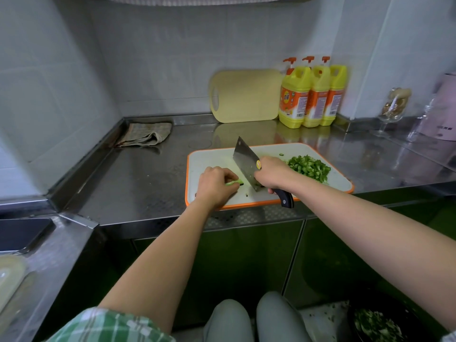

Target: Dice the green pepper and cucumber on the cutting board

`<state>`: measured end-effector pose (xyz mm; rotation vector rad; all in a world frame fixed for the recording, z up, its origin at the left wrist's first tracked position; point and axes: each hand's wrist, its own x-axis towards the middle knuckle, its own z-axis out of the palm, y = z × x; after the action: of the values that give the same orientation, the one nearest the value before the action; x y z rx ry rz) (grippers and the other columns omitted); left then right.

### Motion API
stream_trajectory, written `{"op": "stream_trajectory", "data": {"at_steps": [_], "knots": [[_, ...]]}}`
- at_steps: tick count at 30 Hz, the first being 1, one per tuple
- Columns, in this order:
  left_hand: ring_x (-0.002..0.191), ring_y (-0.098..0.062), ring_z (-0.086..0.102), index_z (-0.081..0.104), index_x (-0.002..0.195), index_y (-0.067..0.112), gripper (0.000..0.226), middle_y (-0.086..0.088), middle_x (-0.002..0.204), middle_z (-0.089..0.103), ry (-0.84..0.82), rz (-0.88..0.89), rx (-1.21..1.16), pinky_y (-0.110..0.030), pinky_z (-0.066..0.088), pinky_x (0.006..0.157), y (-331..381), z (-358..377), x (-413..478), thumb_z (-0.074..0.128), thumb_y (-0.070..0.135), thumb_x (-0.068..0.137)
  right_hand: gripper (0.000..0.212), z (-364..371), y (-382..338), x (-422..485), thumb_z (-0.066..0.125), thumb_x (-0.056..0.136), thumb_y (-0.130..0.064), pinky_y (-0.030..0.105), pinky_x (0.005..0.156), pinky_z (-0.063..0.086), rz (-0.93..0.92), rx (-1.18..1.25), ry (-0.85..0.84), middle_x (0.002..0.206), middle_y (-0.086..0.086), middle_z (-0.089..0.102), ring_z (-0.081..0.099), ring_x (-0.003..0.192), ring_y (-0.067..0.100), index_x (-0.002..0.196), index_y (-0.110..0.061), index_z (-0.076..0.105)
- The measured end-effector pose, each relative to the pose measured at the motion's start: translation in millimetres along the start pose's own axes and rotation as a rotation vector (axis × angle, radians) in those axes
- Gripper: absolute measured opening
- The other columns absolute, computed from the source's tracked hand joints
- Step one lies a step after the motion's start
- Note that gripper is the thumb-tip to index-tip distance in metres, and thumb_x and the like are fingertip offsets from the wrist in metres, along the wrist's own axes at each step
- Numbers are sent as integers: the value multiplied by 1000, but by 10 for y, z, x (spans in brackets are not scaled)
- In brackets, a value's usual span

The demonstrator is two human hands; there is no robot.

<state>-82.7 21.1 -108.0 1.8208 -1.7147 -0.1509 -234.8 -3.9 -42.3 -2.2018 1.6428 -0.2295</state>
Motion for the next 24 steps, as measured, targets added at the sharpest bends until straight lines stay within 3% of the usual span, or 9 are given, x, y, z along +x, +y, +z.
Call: {"op": "stream_trajectory", "data": {"at_steps": [3,9,19,24], "knots": [[105,-21,49,72,106,21,23,-1,103,67,-8,19,22,-33,42,85,66,25,48,67,34,88,12,-37,85,19,38,91,-5,24,45,42,-32,42,3,59,12,55,56,43,21,91,-4,49],[109,-23,46,66,117,20,40,-4,108,62,26,30,43,-35,41,91,76,-18,27,68,41,83,14,-154,78,-12,40,95,-11,24,46,43,-80,88,6,69,12,57,57,43,19,100,-4,51],[100,-21,49,73,100,21,21,-2,102,64,53,2,41,-35,44,84,-3,-9,-57,67,36,86,13,-76,-100,-48,39,93,-5,24,43,43,-45,-72,-65,63,14,56,54,41,21,93,-1,51],[101,-21,50,72,101,22,21,-2,103,63,48,4,12,-36,44,86,-19,-17,-72,67,37,87,13,72,-77,26,43,94,-8,24,44,45,-21,-45,29,69,12,60,57,42,20,100,-2,53]]}}
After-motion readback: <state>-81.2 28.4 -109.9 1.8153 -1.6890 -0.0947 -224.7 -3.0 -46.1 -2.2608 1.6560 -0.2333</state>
